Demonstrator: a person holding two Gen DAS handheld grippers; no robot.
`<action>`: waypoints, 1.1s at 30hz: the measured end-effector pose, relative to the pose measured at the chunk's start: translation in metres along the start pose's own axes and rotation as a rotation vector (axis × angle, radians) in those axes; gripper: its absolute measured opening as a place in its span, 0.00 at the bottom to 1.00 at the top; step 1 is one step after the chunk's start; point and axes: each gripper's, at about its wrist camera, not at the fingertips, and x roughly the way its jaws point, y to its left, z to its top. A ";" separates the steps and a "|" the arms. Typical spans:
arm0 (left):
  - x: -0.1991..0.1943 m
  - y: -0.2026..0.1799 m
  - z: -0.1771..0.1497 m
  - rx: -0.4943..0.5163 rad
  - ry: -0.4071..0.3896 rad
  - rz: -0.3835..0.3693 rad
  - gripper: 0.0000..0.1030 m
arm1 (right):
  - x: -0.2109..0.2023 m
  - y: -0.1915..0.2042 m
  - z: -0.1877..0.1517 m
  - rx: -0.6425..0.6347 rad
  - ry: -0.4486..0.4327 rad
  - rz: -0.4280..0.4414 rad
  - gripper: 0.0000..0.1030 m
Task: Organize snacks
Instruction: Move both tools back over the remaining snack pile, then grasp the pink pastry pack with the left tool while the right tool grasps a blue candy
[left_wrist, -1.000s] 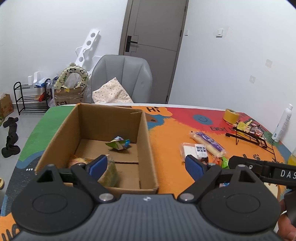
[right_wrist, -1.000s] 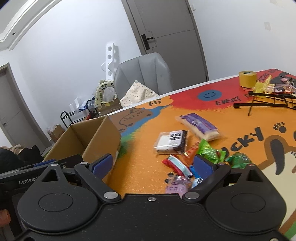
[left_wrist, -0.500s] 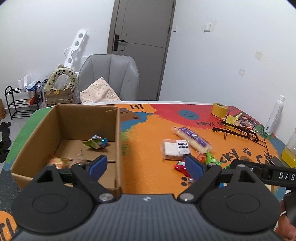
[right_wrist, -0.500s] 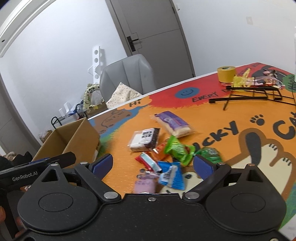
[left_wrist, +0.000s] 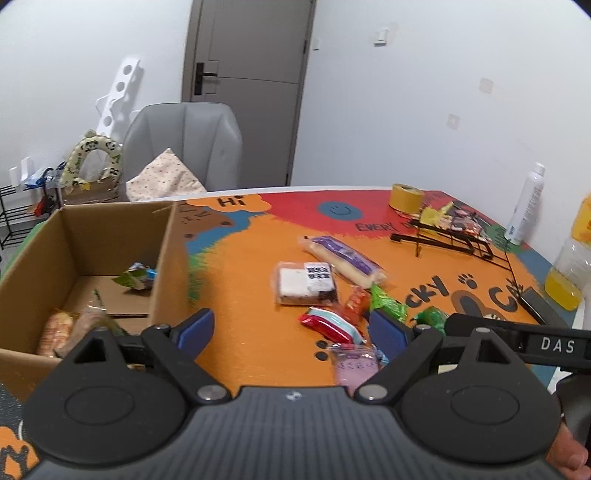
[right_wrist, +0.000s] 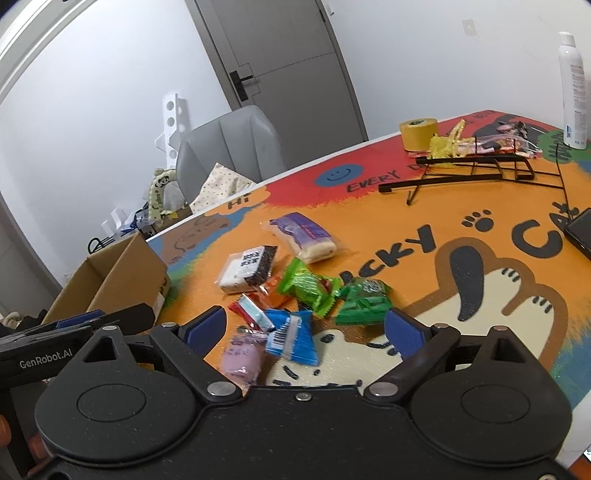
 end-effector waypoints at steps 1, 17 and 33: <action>0.002 -0.002 -0.001 0.001 0.004 -0.005 0.88 | 0.000 -0.001 -0.001 0.000 0.002 -0.002 0.91; 0.038 -0.025 -0.018 0.019 0.083 -0.063 0.87 | 0.004 -0.025 -0.010 0.028 0.033 -0.038 0.85; 0.067 -0.037 -0.031 0.029 0.150 -0.087 0.79 | 0.019 -0.039 -0.014 0.048 0.073 -0.046 0.81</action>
